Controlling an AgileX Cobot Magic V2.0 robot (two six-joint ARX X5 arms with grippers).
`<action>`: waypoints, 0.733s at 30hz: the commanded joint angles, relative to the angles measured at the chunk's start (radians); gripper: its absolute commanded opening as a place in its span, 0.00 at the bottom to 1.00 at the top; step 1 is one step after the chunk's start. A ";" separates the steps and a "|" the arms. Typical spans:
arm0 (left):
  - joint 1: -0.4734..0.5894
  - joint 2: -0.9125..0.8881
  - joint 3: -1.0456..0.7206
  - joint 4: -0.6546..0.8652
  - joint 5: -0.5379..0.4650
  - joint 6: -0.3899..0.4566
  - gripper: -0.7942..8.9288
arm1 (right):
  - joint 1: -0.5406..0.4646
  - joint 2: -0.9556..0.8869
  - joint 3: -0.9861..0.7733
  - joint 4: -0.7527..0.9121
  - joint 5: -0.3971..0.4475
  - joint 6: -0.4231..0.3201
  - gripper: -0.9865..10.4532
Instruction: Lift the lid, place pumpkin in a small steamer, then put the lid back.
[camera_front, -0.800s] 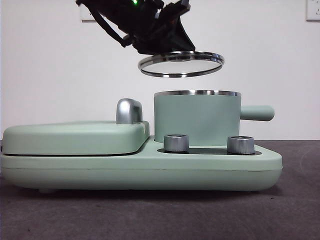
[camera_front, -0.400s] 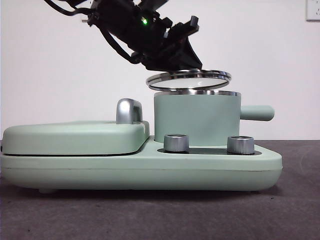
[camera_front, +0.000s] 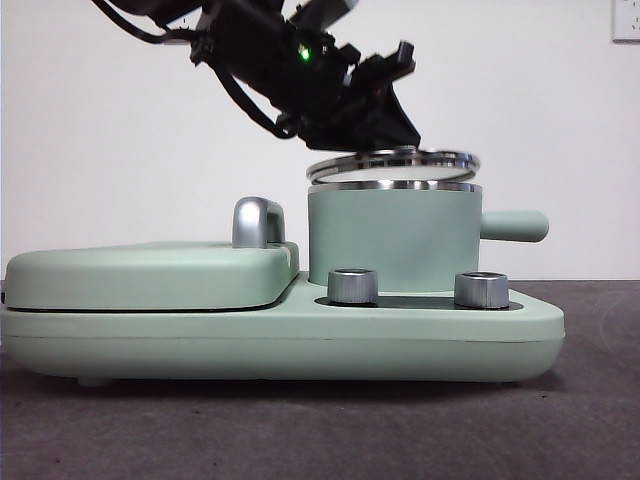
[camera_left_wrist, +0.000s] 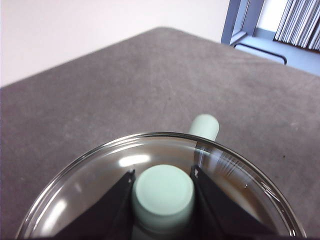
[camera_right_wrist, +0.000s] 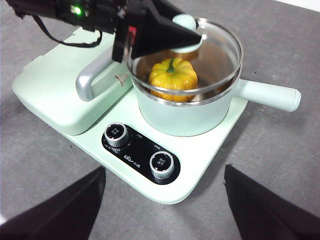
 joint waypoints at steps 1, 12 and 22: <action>-0.011 0.019 0.023 0.028 0.005 0.001 0.09 | 0.006 0.005 0.007 0.009 0.001 -0.008 0.41; -0.011 0.021 0.023 0.008 0.005 0.037 0.09 | 0.006 0.005 0.007 0.009 0.001 -0.008 0.41; -0.011 0.021 0.023 -0.093 0.005 0.131 0.09 | 0.006 0.005 0.007 0.009 0.001 -0.008 0.41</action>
